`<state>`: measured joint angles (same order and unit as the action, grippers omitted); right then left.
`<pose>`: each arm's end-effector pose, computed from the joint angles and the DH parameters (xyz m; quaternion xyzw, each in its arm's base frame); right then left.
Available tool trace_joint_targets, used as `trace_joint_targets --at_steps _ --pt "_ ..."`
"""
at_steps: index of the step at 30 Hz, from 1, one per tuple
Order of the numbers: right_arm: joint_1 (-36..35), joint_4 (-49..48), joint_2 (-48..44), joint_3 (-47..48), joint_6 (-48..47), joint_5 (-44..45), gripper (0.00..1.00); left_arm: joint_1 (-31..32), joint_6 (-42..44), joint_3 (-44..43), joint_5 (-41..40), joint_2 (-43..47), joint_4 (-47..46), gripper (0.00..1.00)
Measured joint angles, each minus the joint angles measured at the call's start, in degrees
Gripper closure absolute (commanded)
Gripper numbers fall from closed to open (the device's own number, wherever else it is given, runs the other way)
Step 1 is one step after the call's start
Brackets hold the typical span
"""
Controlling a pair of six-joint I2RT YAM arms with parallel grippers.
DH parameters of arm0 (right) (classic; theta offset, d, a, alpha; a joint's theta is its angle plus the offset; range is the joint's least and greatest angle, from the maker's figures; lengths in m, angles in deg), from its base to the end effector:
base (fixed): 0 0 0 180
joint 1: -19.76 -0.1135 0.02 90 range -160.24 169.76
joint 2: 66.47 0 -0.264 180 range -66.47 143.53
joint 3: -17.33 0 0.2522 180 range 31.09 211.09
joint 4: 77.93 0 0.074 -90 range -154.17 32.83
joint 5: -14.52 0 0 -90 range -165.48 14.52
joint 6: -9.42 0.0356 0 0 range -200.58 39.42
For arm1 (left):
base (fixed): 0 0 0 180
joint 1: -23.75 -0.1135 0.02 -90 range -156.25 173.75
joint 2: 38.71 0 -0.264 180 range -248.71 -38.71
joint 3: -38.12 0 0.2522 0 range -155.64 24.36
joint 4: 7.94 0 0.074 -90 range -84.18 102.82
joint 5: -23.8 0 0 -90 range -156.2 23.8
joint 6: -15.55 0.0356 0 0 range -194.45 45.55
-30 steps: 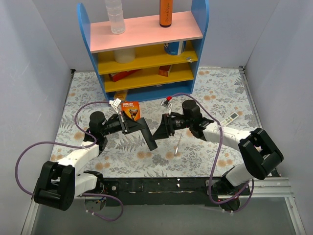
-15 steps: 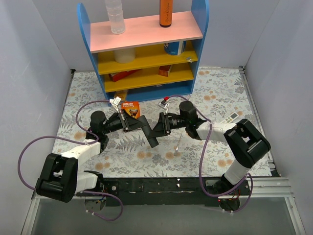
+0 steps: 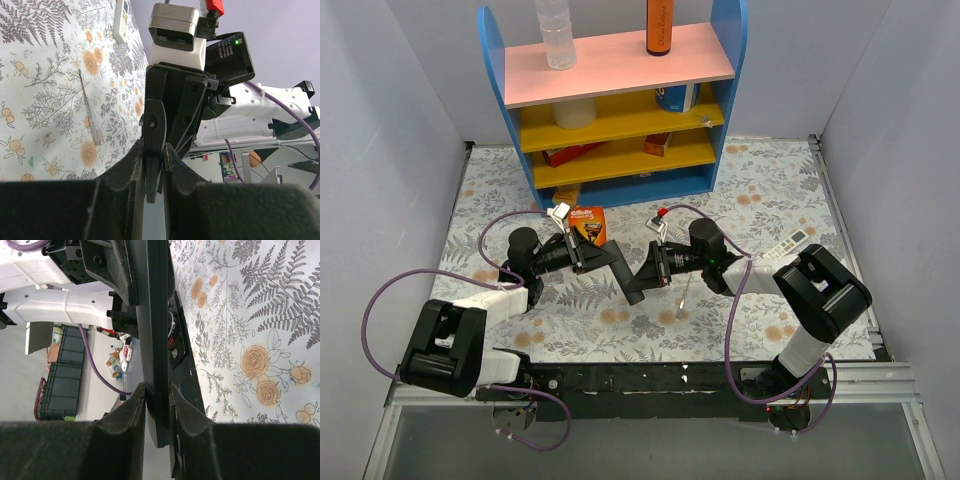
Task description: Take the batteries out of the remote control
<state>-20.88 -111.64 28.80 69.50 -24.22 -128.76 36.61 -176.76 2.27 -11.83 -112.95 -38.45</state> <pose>0.2261 0.2316 0.1885 -0.1941 0.7149 0.6596 0.1270 0.2274 -0.0816 0.1980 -0.2588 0.6877 -0.6779 0.0224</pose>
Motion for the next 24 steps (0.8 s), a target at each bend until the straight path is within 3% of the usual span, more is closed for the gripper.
trace_joint_targets --at_steps 4,9,24 --pt "-0.15 0.42 -0.07 -0.26 -1.16 0.52 0.82 0.00 0.33 0.15 0.26 -0.35 -0.26 1.00" --pt "-0.35 2.80 -0.72 -0.22 -3.21 1.09 0.65 0.00 1.81 0.17 0.31 -0.15 1.49 1.00" --pt "-0.31 8.20 -1.16 -0.48 -5.81 1.75 0.69 -1.46 4.55 0.17 -1.01 0.00 5.20 1.00"
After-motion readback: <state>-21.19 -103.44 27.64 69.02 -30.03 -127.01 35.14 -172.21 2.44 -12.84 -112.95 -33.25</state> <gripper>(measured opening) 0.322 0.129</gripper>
